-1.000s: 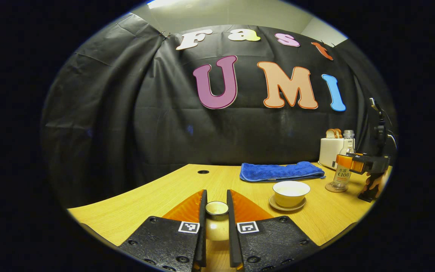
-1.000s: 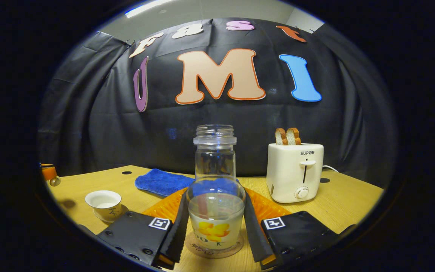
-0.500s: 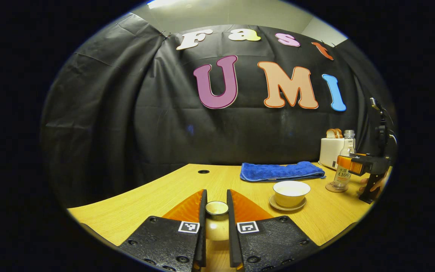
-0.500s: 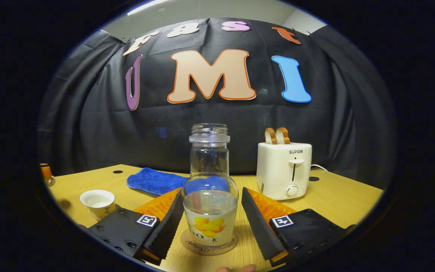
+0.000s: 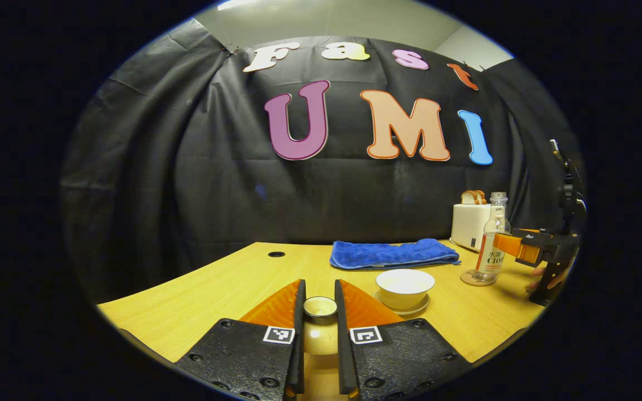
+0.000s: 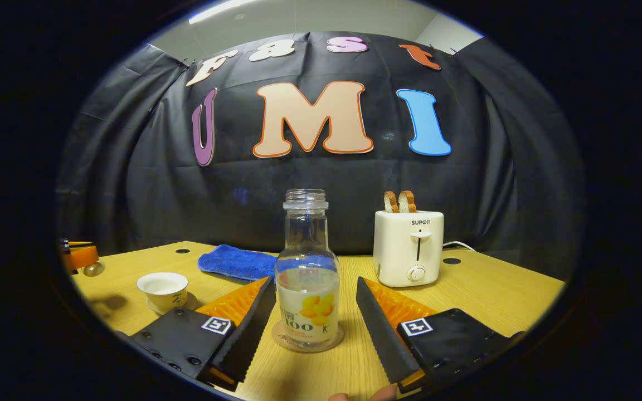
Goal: Open the teacup lid with one hand, grasp the water bottle and pour water into the teacup with the other hand; after pouring, place the water bottle on the coaster and then close the teacup lid.
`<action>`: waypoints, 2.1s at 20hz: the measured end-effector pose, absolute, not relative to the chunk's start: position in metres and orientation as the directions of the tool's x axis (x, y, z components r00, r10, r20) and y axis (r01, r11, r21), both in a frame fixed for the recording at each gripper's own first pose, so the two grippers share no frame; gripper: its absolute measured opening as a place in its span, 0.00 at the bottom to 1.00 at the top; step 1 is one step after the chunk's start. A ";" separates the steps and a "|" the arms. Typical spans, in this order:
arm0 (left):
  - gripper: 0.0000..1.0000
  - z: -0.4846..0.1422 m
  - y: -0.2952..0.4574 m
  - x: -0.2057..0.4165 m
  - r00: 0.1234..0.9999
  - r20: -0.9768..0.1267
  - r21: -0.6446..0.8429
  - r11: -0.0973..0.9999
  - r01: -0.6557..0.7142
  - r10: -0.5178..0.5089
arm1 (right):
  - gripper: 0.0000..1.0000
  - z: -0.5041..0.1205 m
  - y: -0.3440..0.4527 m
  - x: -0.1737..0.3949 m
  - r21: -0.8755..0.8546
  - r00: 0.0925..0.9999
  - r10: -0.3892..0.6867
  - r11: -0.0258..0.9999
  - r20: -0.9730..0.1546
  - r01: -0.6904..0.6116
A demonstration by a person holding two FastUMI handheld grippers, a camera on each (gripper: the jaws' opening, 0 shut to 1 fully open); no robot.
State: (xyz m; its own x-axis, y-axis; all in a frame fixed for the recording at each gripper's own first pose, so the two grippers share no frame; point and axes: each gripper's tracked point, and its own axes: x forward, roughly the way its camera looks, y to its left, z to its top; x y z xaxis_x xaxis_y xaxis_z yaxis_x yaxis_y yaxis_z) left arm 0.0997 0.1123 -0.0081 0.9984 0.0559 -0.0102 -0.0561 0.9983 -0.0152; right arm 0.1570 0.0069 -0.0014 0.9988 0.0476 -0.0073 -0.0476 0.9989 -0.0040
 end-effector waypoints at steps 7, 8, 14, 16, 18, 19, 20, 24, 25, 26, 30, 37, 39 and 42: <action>0.22 -0.008 0.060 0.149 0.997 -0.009 -0.013 0.997 0.075 -0.075 | 0.92 0.002 -0.002 0.101 -0.001 0.995 0.098 0.995 -0.005 -0.098; 0.22 -0.007 0.054 0.155 0.996 -0.009 -0.014 0.996 0.089 -0.089 | 0.95 0.003 -0.003 0.092 0.001 0.995 0.104 0.995 -0.005 -0.104; 0.21 -0.008 0.024 0.184 0.991 -0.009 -0.014 0.991 0.130 -0.130 | 0.93 0.004 -0.010 0.058 0.005 0.991 0.134 0.991 -0.002 -0.134; 0.21 -0.008 0.018 0.191 0.991 -0.011 -0.013 0.991 0.134 -0.134 | 0.93 0.004 -0.010 0.055 0.006 0.990 0.140 0.990 -0.003 -0.140; 0.22 -0.009 0.016 0.196 0.991 -0.017 -0.011 0.991 0.131 -0.131 | 0.93 0.005 -0.010 0.054 0.006 0.990 0.143 0.990 -0.003 -0.143; 0.21 -0.008 0.016 0.197 0.992 -0.014 -0.011 0.992 0.129 -0.129 | 0.89 0.004 -0.010 0.054 0.007 0.990 0.142 0.990 -0.006 -0.142; 0.22 -0.010 0.015 0.197 0.992 -0.020 -0.007 0.992 0.128 -0.129 | 0.89 0.005 -0.009 0.054 0.007 0.990 0.142 0.990 -0.005 -0.142; 0.22 -0.012 0.014 0.199 0.992 -0.041 0.009 0.993 0.122 -0.121 | 0.94 0.005 -0.009 0.053 0.007 0.989 0.144 0.989 -0.005 -0.144; 0.21 -0.013 0.013 0.199 0.991 -0.053 0.015 0.992 0.128 -0.127 | 0.89 0.005 -0.008 0.054 0.008 0.990 0.144 0.990 -0.006 -0.144; 0.22 -0.015 0.012 0.199 0.989 -0.065 0.024 0.991 0.132 -0.130 | 0.89 0.005 -0.008 0.054 0.008 0.990 0.144 0.990 -0.007 -0.144; 0.22 -0.021 0.010 0.200 0.986 -0.105 0.045 0.990 0.136 -0.131 | 0.89 0.006 -0.008 0.054 0.008 0.990 0.143 0.990 -0.006 -0.143; 0.23 -0.026 0.009 0.200 0.983 -0.139 0.064 0.989 0.131 -0.121 | 0.94 0.005 -0.008 0.053 0.008 0.990 0.143 0.990 -0.007 -0.142; 0.25 -0.026 0.008 0.199 0.983 -0.139 0.060 0.989 0.134 -0.124 | 0.93 0.006 -0.009 0.053 0.008 0.990 0.142 0.990 -0.007 -0.142; 0.53 -0.026 0.007 0.198 0.981 -0.139 0.058 0.988 0.146 -0.137 | 0.93 0.006 -0.008 0.054 0.008 0.990 0.141 0.990 -0.007 -0.141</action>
State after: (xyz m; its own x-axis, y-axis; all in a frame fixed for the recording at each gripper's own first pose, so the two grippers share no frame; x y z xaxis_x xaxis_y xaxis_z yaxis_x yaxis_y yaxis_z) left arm 0.1981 0.0066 -0.0261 0.9807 -0.1373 -0.1392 0.1464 0.9875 0.0576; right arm 0.0540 -0.0079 0.0060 0.9899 0.1413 -0.0072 -0.1412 0.9899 0.0080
